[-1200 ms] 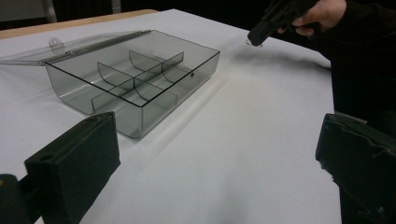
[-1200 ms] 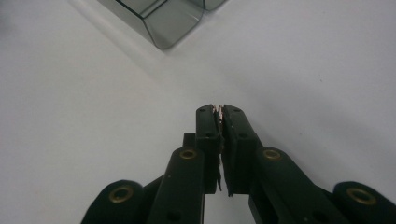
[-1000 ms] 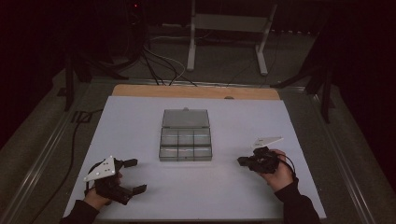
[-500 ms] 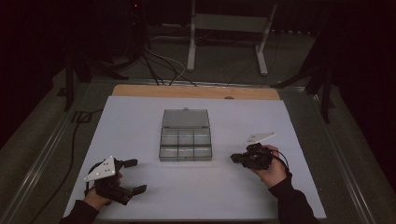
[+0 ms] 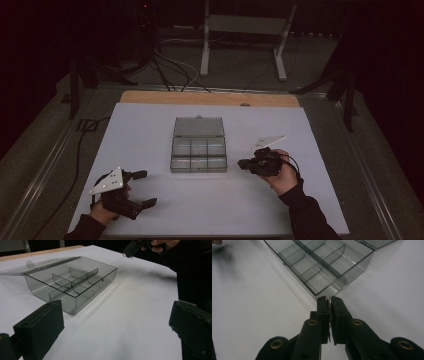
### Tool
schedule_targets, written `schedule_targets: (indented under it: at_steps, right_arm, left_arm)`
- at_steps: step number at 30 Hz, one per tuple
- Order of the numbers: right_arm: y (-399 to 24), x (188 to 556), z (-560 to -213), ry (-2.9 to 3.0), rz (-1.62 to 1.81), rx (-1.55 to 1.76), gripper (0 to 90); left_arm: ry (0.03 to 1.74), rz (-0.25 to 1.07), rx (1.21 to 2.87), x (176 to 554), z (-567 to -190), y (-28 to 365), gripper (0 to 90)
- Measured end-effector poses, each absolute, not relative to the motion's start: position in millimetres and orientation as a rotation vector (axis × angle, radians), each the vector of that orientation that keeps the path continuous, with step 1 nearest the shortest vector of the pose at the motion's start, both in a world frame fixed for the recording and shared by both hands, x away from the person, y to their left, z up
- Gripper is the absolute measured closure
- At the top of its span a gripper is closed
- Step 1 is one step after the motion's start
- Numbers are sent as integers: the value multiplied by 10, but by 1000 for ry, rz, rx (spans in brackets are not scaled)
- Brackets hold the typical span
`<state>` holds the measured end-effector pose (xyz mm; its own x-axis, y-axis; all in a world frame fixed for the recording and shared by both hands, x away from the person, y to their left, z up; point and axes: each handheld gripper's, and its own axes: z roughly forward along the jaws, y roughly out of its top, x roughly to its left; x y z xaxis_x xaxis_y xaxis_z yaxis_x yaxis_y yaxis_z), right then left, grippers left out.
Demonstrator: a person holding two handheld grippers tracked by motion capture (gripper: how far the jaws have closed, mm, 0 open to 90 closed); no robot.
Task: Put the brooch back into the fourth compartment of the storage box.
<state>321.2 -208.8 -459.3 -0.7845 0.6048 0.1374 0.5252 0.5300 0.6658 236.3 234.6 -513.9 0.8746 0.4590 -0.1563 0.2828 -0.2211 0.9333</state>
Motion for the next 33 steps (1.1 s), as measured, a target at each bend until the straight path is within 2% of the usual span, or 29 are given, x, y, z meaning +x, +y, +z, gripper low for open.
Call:
schedule_targets:
  at_steps: [33]
  right_arm:
    - [-1466,3433,-4403,2695,1155,857,854]
  left_arm:
    - [557,171,1810,2362,-5135,2358,12]
